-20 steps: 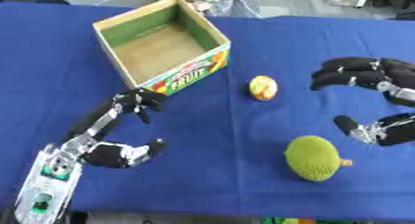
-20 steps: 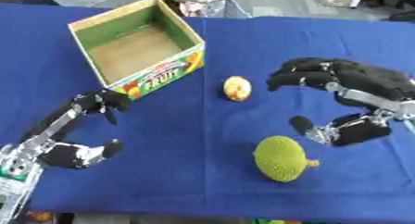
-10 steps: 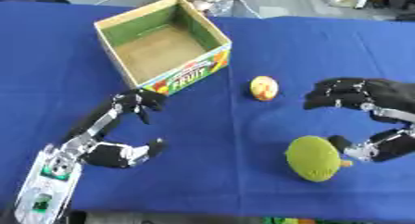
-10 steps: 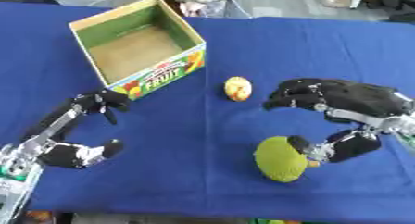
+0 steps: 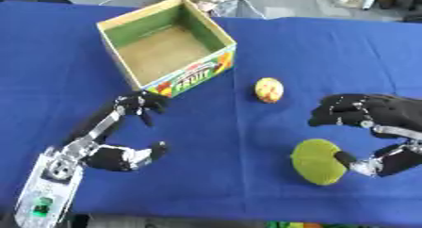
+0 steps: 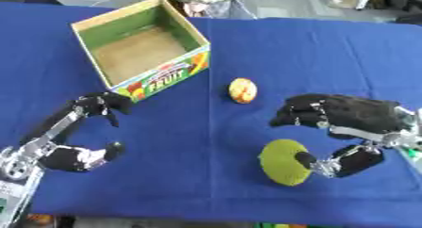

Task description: Pick up objects on the table and place them in the box.

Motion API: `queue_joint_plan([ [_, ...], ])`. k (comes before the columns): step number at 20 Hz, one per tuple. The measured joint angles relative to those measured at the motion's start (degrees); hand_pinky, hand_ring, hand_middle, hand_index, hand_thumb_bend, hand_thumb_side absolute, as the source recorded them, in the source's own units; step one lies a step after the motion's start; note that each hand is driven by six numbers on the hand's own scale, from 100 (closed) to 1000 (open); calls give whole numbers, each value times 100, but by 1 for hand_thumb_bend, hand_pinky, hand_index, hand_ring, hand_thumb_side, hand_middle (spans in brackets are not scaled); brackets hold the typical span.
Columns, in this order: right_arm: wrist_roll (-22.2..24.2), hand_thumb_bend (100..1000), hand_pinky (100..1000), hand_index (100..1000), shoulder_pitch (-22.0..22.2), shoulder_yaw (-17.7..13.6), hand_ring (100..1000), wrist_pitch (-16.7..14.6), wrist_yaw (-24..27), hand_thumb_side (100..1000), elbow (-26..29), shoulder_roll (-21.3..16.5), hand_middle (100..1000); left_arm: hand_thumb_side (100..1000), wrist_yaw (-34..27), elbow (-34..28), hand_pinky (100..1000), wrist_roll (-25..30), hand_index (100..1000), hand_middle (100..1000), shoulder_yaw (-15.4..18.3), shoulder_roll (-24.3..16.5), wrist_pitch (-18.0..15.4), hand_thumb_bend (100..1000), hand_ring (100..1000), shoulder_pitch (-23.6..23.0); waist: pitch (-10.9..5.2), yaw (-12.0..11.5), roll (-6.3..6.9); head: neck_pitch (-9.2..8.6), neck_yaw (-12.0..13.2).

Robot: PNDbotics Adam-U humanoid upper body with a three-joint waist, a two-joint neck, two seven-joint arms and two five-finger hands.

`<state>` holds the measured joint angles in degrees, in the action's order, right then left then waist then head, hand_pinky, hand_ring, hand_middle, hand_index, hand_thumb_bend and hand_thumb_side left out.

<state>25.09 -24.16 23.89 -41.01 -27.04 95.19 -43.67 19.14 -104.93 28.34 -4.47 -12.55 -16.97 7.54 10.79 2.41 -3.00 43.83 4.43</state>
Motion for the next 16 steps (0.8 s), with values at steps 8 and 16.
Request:
queue_joint_plan([
  [8, -64, 100, 957, 960, -12, 93, 894, -97, -288, 355, -282, 8, 824, 577, 0, 0, 564, 5, 877, 754, -1, -1, -3, 472, 736, 1, -1, -14, 1, 0, -1],
  [16, -210, 100, 957, 962, -152, 158, 894, -245, -677, 354, -628, 152, 828, 578, 0, 0, 564, 16, 877, 754, -2, -1, -13, 471, 736, 3, -1, -25, 6, 0, -5],
])
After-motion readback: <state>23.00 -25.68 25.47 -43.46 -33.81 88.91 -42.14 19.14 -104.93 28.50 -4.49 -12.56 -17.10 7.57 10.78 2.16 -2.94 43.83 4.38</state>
